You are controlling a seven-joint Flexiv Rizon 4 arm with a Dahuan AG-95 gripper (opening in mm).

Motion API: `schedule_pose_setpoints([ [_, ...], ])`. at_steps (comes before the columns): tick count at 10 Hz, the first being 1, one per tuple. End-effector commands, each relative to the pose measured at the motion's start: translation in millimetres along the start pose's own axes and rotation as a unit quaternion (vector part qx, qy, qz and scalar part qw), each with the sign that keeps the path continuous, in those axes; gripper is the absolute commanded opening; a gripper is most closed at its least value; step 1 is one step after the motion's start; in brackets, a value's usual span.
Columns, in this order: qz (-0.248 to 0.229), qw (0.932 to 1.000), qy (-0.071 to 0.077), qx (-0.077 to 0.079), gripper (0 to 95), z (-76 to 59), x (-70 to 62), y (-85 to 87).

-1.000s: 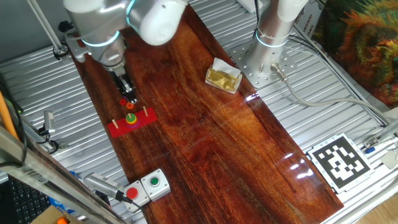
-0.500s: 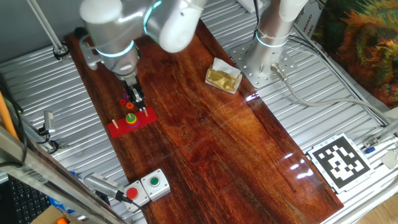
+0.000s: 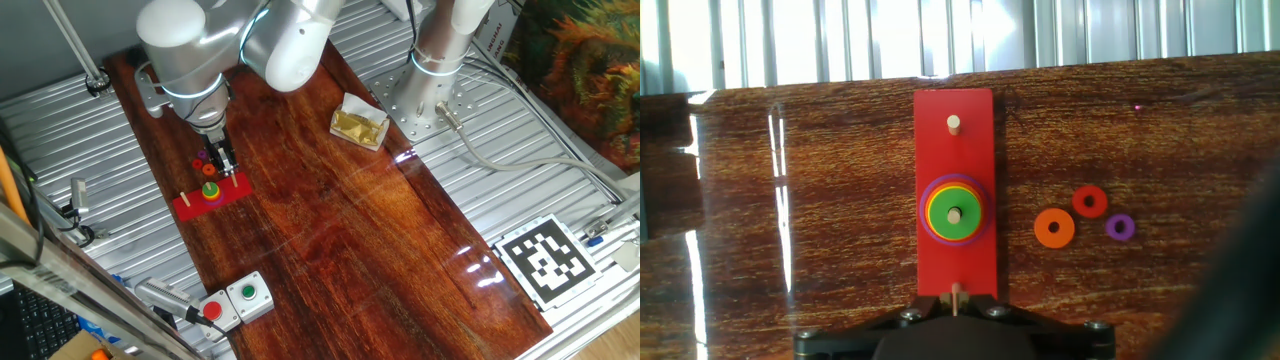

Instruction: Take out one Hanoi block and throw it aside

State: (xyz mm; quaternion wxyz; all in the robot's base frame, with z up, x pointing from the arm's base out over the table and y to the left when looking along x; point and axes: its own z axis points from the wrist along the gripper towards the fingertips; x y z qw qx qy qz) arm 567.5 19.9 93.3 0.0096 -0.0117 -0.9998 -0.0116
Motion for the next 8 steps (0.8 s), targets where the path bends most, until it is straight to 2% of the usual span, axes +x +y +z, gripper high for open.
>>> schedule_pose_setpoints([
  [1, -0.001, 1.0, 0.001, 0.001, 0.0, -0.5, 0.1, -0.3],
  [8, -0.01, 0.9999, 0.006, 0.004, 0.0, -0.3, 0.1, -0.3],
])
